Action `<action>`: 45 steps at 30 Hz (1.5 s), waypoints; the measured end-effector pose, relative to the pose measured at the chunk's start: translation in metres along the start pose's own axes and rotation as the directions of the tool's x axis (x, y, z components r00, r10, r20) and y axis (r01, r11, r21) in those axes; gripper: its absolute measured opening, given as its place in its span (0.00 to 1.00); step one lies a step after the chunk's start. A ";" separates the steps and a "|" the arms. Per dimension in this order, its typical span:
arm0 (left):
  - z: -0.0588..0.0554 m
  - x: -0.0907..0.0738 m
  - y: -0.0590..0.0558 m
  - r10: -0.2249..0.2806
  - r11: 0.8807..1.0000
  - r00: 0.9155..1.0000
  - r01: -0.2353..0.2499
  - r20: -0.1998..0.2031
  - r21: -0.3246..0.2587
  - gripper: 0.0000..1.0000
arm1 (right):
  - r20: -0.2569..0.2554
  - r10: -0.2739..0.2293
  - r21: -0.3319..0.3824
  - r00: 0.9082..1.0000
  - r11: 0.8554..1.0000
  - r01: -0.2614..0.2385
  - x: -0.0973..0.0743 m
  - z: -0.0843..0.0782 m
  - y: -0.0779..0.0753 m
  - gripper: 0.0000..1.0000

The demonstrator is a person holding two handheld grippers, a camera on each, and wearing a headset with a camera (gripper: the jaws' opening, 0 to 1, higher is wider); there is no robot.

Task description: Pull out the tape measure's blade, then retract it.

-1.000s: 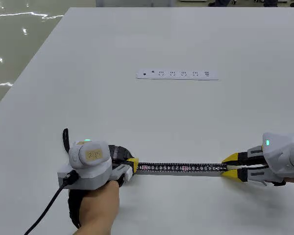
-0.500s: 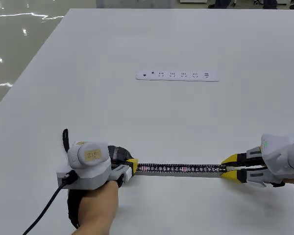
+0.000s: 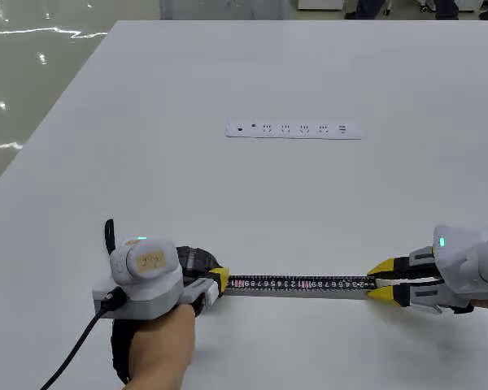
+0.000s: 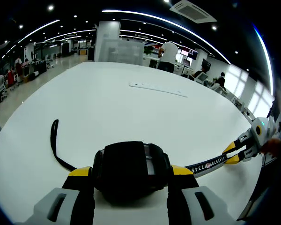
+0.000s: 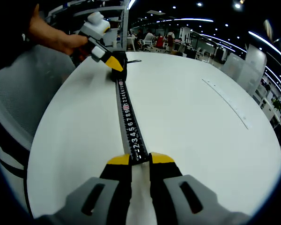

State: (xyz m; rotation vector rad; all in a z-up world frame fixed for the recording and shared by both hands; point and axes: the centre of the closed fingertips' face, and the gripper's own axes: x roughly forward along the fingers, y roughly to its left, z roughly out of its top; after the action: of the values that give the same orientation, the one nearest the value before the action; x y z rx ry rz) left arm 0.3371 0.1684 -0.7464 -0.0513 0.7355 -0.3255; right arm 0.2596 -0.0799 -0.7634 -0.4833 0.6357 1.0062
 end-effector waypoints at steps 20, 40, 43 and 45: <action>0.000 0.000 -0.002 -0.006 1.000 1.000 0.005 -0.003 -0.008 0.58 | 0.011 0.002 -0.001 1.000 1.000 -0.002 0.002 0.003 0.000 0.12; -0.001 -0.001 -0.002 -0.011 1.000 1.000 0.011 -0.001 -0.018 0.58 | 0.019 0.009 -0.002 1.000 1.000 -0.009 0.008 0.009 0.004 0.12; -0.001 -0.001 -0.002 -0.011 1.000 1.000 0.011 -0.002 -0.018 0.58 | 0.020 0.010 -0.002 1.000 1.000 -0.010 0.008 0.010 0.004 0.12; -0.001 -0.001 -0.002 -0.012 1.000 1.000 0.012 -0.002 -0.019 0.58 | 0.025 0.016 -0.003 1.000 1.000 -0.016 0.011 0.013 0.005 0.12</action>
State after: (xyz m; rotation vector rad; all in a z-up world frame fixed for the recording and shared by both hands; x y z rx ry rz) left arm 0.3356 0.1673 -0.7460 -0.0737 0.7409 -0.3303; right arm 0.2626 -0.0620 -0.7623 -0.4679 0.6171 1.0266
